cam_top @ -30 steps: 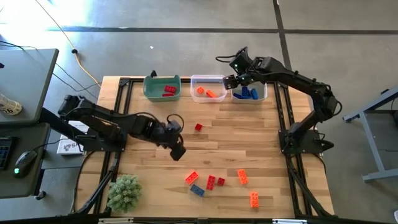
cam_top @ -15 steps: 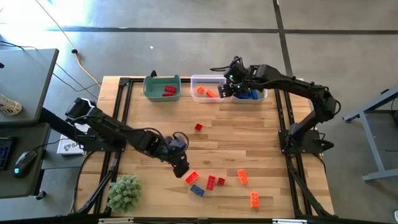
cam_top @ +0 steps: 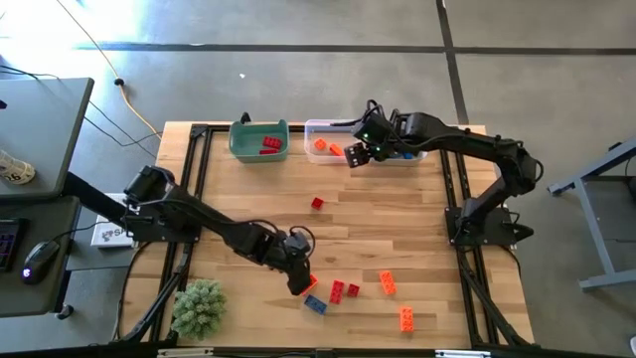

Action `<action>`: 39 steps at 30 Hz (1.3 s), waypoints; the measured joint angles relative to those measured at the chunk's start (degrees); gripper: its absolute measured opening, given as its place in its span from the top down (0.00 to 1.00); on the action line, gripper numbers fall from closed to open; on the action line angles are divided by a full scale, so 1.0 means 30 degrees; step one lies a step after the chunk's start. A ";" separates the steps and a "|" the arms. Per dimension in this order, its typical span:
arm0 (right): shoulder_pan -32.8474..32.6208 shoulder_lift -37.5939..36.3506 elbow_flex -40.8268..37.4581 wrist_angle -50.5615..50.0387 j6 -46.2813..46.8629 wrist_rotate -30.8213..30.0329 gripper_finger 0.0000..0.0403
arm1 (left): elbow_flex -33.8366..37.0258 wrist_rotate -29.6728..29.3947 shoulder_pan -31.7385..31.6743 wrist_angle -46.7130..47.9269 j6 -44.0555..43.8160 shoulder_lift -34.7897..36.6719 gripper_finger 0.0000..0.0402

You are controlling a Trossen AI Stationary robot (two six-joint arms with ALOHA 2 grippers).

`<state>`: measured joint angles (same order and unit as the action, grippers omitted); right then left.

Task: Sort & place blocks by color
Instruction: Put the orange game piece into the transparent bin

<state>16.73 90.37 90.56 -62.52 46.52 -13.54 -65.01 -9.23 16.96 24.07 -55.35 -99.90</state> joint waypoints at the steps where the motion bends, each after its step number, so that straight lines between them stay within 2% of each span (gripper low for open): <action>1: -0.0038 -0.0001 0.0000 0.0007 0.0000 0.0000 0.43 | 0.0000 -0.0008 0.0072 -0.0115 0.0000 -0.0205 0.39; 14: -0.0348 -0.0001 0.0000 -0.0327 0.0415 -0.0355 0.43 | 0.0000 -0.0159 0.1014 -0.1790 -0.0352 -0.2212 0.39; 30: -0.0385 -0.0001 0.0000 -0.0671 0.0415 -0.0350 0.43 | -0.0007 -0.0631 0.1010 -0.2314 -0.0503 -0.2494 0.39; 39: -0.0385 -0.0001 0.0000 -0.0702 0.0415 -0.0353 0.43 | -0.0520 -0.0154 0.1105 -0.2769 -0.0406 -0.3986 0.39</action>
<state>15.57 90.37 90.56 -64.63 47.77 -14.60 -66.57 -9.69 20.27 15.76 -56.57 -111.86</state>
